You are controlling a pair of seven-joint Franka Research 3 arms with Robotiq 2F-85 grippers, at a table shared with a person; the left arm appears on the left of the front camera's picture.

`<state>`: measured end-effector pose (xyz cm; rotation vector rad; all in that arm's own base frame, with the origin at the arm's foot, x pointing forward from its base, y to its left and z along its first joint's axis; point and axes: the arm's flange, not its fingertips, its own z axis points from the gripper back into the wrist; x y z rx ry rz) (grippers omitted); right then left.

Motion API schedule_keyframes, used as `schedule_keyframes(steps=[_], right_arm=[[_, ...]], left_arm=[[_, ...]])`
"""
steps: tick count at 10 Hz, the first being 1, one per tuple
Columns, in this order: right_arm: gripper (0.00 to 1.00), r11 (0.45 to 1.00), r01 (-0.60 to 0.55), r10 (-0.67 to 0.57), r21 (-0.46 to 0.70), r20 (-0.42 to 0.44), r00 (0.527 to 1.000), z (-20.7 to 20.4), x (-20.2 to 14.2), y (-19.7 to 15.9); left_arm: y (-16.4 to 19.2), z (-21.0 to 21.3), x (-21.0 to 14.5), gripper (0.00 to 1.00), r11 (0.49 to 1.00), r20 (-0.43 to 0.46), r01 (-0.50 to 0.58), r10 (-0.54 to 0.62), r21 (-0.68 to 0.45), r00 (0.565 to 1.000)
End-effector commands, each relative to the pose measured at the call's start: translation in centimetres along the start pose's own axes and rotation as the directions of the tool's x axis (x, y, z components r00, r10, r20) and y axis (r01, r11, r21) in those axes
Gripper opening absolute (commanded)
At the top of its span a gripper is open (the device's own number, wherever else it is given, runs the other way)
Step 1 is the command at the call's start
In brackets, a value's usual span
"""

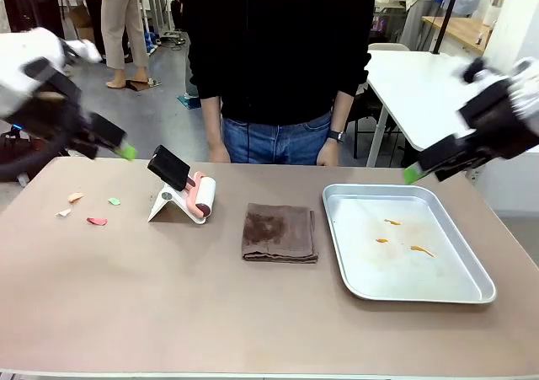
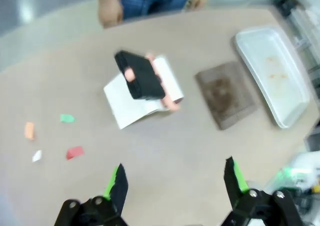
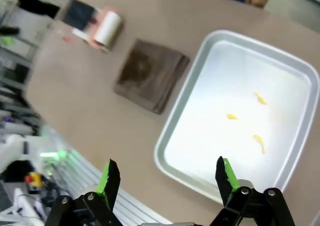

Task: Clean the surface of the table.
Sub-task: Hold the Lint Roller with your left hand and the towel with your right hand.

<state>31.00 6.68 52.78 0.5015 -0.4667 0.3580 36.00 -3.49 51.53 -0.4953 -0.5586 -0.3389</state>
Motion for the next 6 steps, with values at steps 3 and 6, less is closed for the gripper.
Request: schedule_keyframes(steps=[3, 6], right_arm=[[1.00, 0.917, 0.138, -0.235, 0.374, 0.226, 0.945, 9.9, -9.4, -10.3], [1.00, 0.825, 0.237, -0.421, 0.513, 0.278, 0.863, 12.4, -12.2, -17.4]], left_arm=[[11.3, 5.2, -2.2, 1.00, 0.889, 0.003, -0.183, 0.203, -0.419, 0.979], [17.0, 7.3, -6.2, 1.00, 0.839, 0.050, -0.232, 0.293, -0.492, 0.955]])
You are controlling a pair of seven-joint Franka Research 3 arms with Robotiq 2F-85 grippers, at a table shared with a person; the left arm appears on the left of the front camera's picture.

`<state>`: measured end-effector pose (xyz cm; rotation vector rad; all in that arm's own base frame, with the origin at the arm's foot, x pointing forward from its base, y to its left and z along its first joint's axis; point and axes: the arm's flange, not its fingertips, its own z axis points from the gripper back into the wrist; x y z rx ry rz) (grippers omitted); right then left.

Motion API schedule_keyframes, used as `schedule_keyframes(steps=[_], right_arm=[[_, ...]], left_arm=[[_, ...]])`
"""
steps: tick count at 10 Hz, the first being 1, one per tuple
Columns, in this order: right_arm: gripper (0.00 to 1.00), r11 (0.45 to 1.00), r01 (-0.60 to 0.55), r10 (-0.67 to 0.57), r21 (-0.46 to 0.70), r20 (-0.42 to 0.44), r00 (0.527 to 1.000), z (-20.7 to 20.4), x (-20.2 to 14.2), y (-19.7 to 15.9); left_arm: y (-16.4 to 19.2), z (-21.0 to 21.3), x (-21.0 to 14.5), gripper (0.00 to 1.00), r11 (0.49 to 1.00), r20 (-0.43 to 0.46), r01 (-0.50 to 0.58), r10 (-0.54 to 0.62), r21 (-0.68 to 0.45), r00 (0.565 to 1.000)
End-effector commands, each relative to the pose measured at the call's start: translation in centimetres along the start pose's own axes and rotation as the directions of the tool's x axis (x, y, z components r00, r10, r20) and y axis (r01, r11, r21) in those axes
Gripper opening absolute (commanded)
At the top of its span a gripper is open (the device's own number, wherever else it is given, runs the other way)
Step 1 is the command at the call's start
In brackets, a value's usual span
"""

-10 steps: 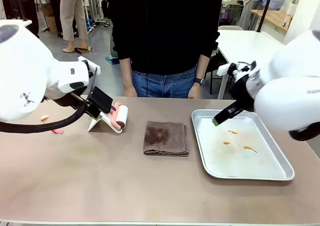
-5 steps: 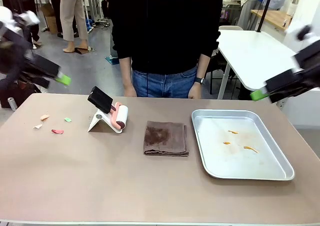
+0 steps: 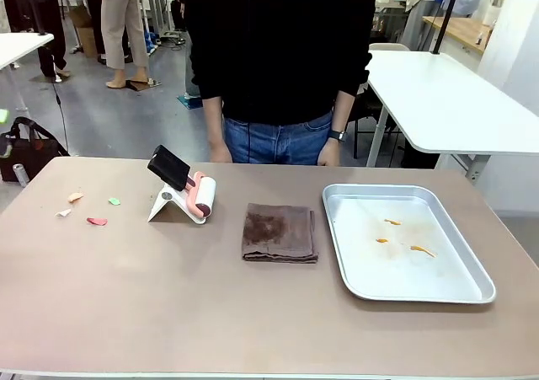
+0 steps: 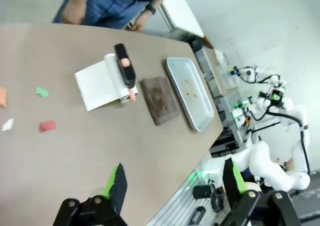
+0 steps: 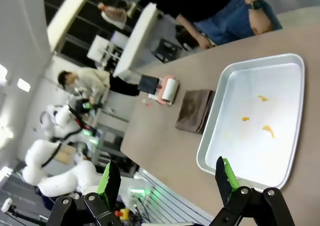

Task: Clean the surface of the table.
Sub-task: Hold the Lint Roller with your left hand and the towel with your right hand.

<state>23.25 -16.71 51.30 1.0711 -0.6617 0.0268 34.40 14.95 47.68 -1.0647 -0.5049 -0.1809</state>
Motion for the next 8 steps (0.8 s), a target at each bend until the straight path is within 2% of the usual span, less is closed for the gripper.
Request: schedule_keyframes(steps=[1, 4, 5, 6, 7, 8], right_arm=[[1.00, 0.994, 0.074, -0.078, 0.078, 0.049, 0.996, 0.1, -0.1, -3.8], [1.00, 0.972, 0.187, -0.207, 0.141, 0.142, 0.968, 3.3, -1.1, -8.6], [1.00, 0.968, 0.207, -0.228, 0.140, 0.157, 0.961, 3.5, -1.5, -9.7], [1.00, 0.971, 0.223, -0.235, 0.087, 0.182, 0.955, 3.0, -1.5, -10.2], [1.00, 0.969, 0.218, -0.234, 0.114, 0.146, 0.961, 3.1, -2.0, -9.0], [1.00, 0.969, 0.218, -0.234, 0.114, 0.146, 0.961, 3.1, -2.0, -9.0]], left_arm=[[2.6, 1.5, -0.4, 1.00, 0.997, 0.095, -0.027, 0.033, -0.068, 0.995], [4.8, 2.6, -4.0, 1.00, 0.989, 0.225, -0.113, 0.132, -0.094, 0.965], [4.7, 2.2, -4.7, 1.00, 0.983, 0.290, -0.134, 0.166, -0.130, 0.942], [4.0, 0.9, -4.5, 1.00, 0.984, 0.298, -0.149, 0.171, -0.097, 0.939], [3.3, -0.3, -4.0, 1.00, 0.983, 0.299, -0.186, 0.180, -0.010, 0.937], [5.6, 2.9, -4.8, 1.00, 0.980, 0.264, -0.169, 0.191, -0.106, 0.945]])
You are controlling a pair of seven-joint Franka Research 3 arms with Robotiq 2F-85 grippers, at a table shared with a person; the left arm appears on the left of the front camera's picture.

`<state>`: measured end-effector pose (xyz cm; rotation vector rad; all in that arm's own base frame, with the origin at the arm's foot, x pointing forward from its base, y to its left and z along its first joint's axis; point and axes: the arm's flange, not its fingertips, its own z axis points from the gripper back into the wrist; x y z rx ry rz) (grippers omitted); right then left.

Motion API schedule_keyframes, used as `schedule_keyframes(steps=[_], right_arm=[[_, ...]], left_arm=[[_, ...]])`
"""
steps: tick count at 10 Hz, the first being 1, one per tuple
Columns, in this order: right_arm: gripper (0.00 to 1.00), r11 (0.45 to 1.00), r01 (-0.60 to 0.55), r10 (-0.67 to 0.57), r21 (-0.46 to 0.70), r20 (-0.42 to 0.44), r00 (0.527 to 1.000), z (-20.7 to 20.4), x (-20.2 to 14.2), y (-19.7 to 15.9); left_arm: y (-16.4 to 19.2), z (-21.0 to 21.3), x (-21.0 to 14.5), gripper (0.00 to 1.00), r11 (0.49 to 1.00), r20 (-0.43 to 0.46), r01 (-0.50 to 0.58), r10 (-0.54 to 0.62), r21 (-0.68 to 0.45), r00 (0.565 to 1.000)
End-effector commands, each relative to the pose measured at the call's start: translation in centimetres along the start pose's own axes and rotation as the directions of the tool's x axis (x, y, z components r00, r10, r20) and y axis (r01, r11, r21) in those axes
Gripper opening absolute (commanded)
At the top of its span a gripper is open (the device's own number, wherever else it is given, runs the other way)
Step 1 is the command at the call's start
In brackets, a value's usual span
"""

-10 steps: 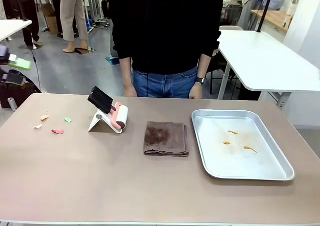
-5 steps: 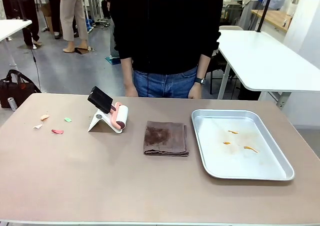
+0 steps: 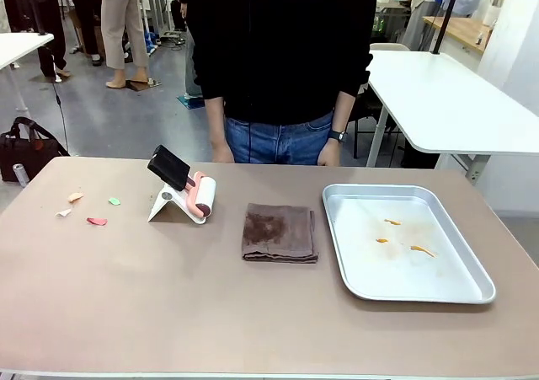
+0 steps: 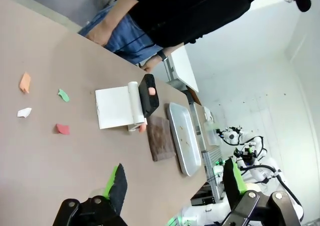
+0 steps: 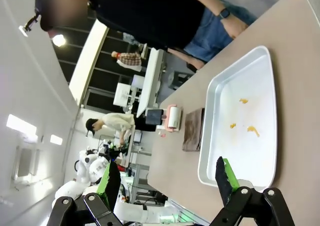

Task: Clean the surface of the table.
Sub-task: Hold the Lint Roller with your left hand and the towel with your right hand.

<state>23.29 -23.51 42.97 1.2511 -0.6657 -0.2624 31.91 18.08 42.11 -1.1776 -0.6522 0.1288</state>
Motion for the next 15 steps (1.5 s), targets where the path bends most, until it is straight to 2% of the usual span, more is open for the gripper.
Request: schedule_keyframes(steps=[1, 3, 5, 6, 8, 9, 10, 11, 12, 13, 14, 15], right_arm=[[1.00, 0.999, -0.033, 0.033, 0.008, -0.006, 0.999, 0.0, 0.0, 1.2], [1.00, 1.000, 0.000, 0.000, 0.000, -0.012, 1.000, -0.2, -0.1, 0.4], [1.00, 0.980, -0.117, 0.104, -0.159, -0.090, 0.991, -7.0, -1.0, 4.6], [1.00, 0.960, -0.191, 0.154, -0.207, -0.178, 0.972, -11.3, -2.0, 6.6], [1.00, 0.923, -0.297, 0.222, -0.244, -0.292, 0.930, -17.6, -3.8, 9.4], [1.00, 0.904, -0.369, 0.270, -0.216, -0.379, 0.885, -21.1, -4.9, 10.7], [1.00, 0.860, -0.463, 0.322, -0.216, -0.475, 0.819, -25.8, -6.7, 12.1], [1.00, 0.793, -0.554, 0.354, -0.254, -0.549, 0.757, -30.5, -8.6, 12.8], [1.00, 0.715, -0.632, 0.384, -0.298, -0.587, 0.712, -34.9, -10.5, 13.2], [1.00, 0.661, -0.691, 0.395, -0.292, -0.648, 0.651, -38.7, -12.4, 13.4], [1.00, 0.641, -0.715, 0.386, -0.280, -0.687, 0.616, -41.5, -13.6, 13.3], [1.00, 0.594, -0.740, 0.388, -0.315, -0.694, 0.607, -44.2, -14.7, 12.9]], left_arm=[[0.5, 1.6, 0.3, 1.00, 0.999, -0.010, -0.001, 0.001, -0.042, 1.000], [0.1, 0.4, 0.0, 1.00, 1.000, 0.000, -0.006, 0.006, -0.011, 1.000], [-2.5, -2.0, 1.7, 1.00, 0.995, -0.094, 0.086, -0.081, 0.050, 0.992], [-4.0, -4.0, 2.6, 1.00, 0.990, -0.146, 0.125, -0.115, 0.064, 0.983], [-6.1, -7.6, 3.6, 1.00, 0.979, -0.232, 0.175, -0.147, 0.103, 0.962], [-7.4, -9.9, 3.5, 1.00, 0.964, -0.295, 0.232, -0.187, 0.127, 0.937], [-8.9, -13.3, 3.1, 1.00, 0.940, -0.369, 0.305, -0.232, 0.152, 0.900], [-10.0, -16.7, 2.9, 1.00, 0.908, -0.460, 0.377, -0.259, 0.184, 0.849], [-10.3, -19.9, 3.5, 1.00, 0.868, -0.518, 0.423, -0.244, 0.261, 0.820], [-10.7, -22.4, 4.4, 1.00, 0.843, -0.585, 0.452, -0.216, 0.293, 0.782], [-11.2, -23.7, 5.0, 1.00, 0.836, -0.632, 0.463, -0.194, 0.293, 0.750], [-11.9, -24.9, 5.1, 1.00, 0.783, -0.684, 0.517, -0.167, 0.345, 0.710]])
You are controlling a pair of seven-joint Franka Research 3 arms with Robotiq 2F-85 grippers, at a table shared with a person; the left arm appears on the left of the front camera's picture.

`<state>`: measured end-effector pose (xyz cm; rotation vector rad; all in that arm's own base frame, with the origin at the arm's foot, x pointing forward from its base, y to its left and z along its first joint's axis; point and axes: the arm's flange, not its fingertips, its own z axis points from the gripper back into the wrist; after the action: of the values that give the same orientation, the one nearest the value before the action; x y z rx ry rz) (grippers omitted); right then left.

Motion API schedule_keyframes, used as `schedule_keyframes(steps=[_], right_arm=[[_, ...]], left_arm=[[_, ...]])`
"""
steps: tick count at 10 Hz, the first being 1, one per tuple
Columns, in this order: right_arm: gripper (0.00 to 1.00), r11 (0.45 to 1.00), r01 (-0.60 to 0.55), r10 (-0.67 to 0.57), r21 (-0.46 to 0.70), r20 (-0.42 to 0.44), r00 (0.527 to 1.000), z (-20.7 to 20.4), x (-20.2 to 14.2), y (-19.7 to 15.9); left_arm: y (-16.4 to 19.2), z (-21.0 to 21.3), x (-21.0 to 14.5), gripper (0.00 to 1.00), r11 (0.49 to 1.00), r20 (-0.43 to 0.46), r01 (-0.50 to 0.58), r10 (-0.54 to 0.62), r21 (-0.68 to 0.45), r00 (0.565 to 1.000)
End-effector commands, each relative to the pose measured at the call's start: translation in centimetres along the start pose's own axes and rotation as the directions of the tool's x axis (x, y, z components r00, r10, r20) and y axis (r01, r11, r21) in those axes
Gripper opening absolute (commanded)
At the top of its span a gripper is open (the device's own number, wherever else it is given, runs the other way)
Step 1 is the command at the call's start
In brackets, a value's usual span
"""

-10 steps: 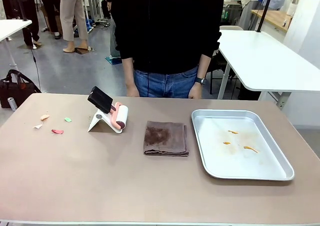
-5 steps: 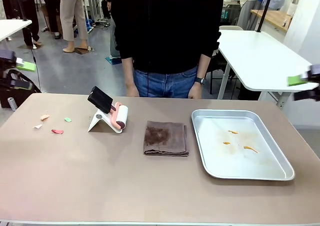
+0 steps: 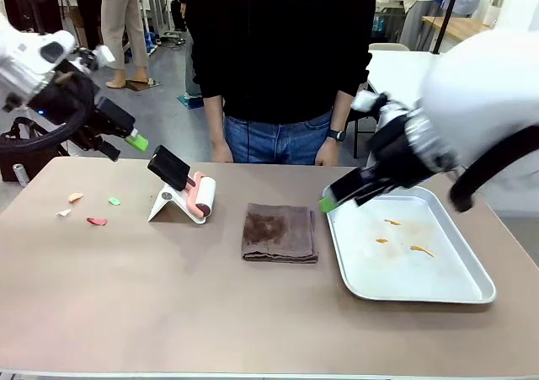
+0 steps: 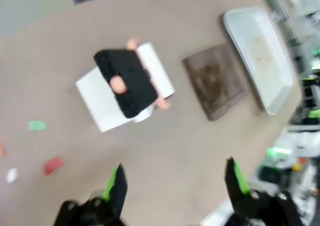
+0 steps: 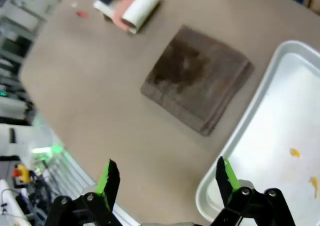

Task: Clean the surface of the table.
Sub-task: Hold the Lint Roller with your left hand and the towel with your right hand.

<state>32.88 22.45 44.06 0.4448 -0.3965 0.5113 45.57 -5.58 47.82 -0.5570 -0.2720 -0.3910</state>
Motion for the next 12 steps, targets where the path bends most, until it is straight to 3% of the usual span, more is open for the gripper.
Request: schedule_keyframes(steps=[1, 2, 3, 4, 6, 7, 9, 12], right_arm=[[1.00, 0.983, 0.056, -0.048, -0.176, 0.049, 0.998, -3.2, 2.8, -0.9], [1.00, 0.976, 0.057, -0.043, -0.209, 0.075, 0.996, -4.0, 2.8, -0.8], [1.00, 0.994, 0.029, -0.023, -0.109, 0.055, 0.998, -2.6, 2.0, -1.1], [1.00, 0.991, -0.004, 0.010, -0.132, 0.045, 0.999, -3.4, 1.4, 0.1], [1.00, 0.989, 0.000, 0.007, -0.149, 0.046, 0.999, -3.7, 1.9, -1.1], [1.00, 0.964, 0.107, -0.064, -0.242, 0.178, 0.982, -5.5, 4.3, -1.4], [1.00, 0.969, 0.171, -0.140, -0.180, 0.176, 0.974, -7.8, 6.6, -1.3], [1.00, 0.948, 0.268, -0.255, -0.170, 0.095, 0.962, -9.8, 7.5, -1.4]], left_arm=[[-0.3, 0.6, 1.1, 1.00, 0.977, -0.127, 0.022, 0.006, 0.212, 0.992], [-1.1, -0.1, 0.9, 1.00, 0.966, -0.140, 0.048, -0.013, 0.254, 0.990], [-1.3, 0.2, 0.4, 1.00, 0.969, -0.107, 0.010, 0.017, 0.245, 0.994], [-0.1, -0.4, 1.2, 1.00, 0.983, -0.111, 0.034, -0.014, 0.180, 0.994], [-0.1, -0.4, 1.2, 1.00, 0.983, -0.111, 0.034, -0.014, 0.180, 0.994], [-0.5, -0.3, 1.1, 1.00, 0.975, -0.127, 0.036, -0.009, 0.217, 0.992], [1.4, -1.6, 5.3, 1.00, 0.988, -0.074, -0.147, 0.150, 0.049, 0.986], [5.3, -1.9, 6.5, 1.00, 0.926, -0.099, -0.342, 0.329, -0.159, 0.939]])
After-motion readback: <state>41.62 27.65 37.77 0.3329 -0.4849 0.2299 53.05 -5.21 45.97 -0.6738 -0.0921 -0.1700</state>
